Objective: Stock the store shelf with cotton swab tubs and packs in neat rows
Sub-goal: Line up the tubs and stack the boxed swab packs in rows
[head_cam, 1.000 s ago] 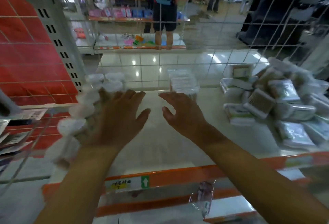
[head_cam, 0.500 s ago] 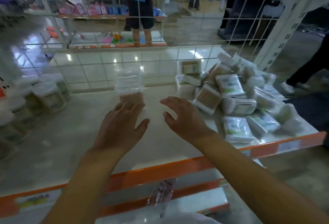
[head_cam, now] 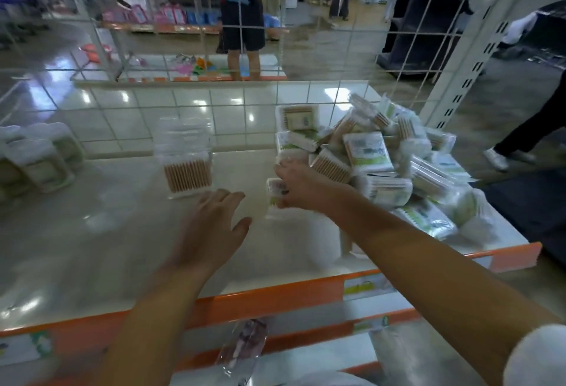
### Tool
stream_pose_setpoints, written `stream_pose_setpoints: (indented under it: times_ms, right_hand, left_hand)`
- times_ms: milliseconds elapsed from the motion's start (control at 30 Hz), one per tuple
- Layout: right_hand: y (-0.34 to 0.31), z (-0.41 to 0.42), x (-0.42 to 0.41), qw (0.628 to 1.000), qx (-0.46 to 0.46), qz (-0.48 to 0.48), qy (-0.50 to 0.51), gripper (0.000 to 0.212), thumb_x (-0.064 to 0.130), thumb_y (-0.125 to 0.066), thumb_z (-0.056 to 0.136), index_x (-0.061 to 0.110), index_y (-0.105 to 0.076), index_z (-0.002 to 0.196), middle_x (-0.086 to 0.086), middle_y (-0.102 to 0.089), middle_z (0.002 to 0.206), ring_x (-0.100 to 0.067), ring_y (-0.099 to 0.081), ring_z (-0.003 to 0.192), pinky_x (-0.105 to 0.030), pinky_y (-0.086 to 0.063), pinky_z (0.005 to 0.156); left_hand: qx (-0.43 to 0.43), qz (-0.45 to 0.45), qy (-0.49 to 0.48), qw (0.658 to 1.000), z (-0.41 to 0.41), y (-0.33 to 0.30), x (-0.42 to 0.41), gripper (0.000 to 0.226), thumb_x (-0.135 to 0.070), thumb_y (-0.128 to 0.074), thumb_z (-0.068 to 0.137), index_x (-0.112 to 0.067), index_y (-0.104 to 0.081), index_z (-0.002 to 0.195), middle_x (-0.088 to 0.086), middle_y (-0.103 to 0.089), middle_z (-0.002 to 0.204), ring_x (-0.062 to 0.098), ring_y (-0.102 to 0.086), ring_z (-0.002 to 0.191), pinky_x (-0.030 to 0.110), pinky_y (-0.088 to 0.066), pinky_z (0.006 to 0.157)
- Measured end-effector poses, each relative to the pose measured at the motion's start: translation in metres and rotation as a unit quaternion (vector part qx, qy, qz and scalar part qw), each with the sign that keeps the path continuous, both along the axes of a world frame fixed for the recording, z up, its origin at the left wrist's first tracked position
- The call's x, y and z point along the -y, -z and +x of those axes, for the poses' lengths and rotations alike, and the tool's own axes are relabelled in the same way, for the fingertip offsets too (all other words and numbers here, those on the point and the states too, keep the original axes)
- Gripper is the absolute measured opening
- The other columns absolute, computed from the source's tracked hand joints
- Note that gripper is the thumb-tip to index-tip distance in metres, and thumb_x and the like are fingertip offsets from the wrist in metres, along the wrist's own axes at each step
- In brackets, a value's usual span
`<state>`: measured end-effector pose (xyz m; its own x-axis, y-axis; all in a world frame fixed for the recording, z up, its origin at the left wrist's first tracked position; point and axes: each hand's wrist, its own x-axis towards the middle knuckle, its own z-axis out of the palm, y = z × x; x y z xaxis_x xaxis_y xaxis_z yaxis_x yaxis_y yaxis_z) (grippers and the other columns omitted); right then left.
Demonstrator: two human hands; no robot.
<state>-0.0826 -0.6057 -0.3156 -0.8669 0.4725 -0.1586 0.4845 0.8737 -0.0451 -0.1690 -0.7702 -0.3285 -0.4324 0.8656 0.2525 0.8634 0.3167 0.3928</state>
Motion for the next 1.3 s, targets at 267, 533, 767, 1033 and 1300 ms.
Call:
stream_pose_setpoints:
  times_ms: [267,533,767,1033,1300]
  right_hand:
    - [-0.001,-0.002,-0.006,0.998,0.039,-0.036,0.022,0.071,0.039,-0.063,0.084,0.001,-0.032,0.135,-0.02,-0.043,0.133,-0.033,-0.043,0.121,-0.038,-0.038,0.099]
    - [0.007,0.014,0.015,0.996,-0.083,0.037,0.019,0.075,0.037,-0.068,0.077,0.016,-0.029,0.138,-0.013,-0.032,0.138,-0.031,-0.028,0.133,-0.054,-0.005,0.114]
    - [0.001,0.029,0.023,0.971,-0.237,-0.041,0.002,0.054,0.006,-0.064,0.077,0.014,-0.05,0.129,-0.008,-0.047,0.122,-0.025,-0.045,0.113,-0.038,-0.037,0.099]
    - [-0.015,0.044,0.032,0.907,-0.379,-0.182,-0.008,0.044,-0.005,-0.068,0.074,0.009,-0.062,0.115,-0.003,-0.062,0.094,-0.013,-0.058,0.087,-0.014,-0.05,0.075]
    - [-0.028,0.057,0.045,0.877,-0.399,-0.266,0.028,0.047,-0.001,-0.073,0.073,0.016,-0.062,0.115,0.008,-0.058,0.091,0.0,-0.056,0.086,-0.006,-0.048,0.074]
  left_hand:
    - [0.003,-0.032,-0.034,0.999,-0.004,0.007,0.009,0.044,-0.028,-0.063,0.085,-0.016,-0.056,0.127,0.006,-0.057,0.123,0.025,-0.049,0.117,0.036,-0.042,0.088]
    - [0.001,-0.055,-0.009,0.998,-0.003,0.006,0.009,0.048,-0.032,-0.059,0.088,-0.02,-0.049,0.133,0.0,-0.052,0.13,0.019,-0.045,0.121,0.032,-0.038,0.094]
    - [0.016,-0.044,0.033,0.998,-0.008,0.003,0.007,0.048,-0.031,-0.061,0.087,-0.018,-0.05,0.132,0.001,-0.053,0.128,0.018,-0.046,0.12,0.028,-0.037,0.095]
    - [0.177,0.014,0.081,0.981,-0.002,0.004,-0.005,0.055,-0.027,-0.068,0.082,-0.027,-0.044,0.131,-0.006,-0.056,0.111,0.01,-0.053,0.101,0.025,-0.04,0.08]
    - [0.388,0.07,0.094,0.914,0.003,0.009,-0.007,0.017,-0.015,-0.069,0.082,-0.027,-0.06,0.089,-0.011,-0.069,0.083,0.001,-0.064,0.08,0.027,-0.05,0.073]
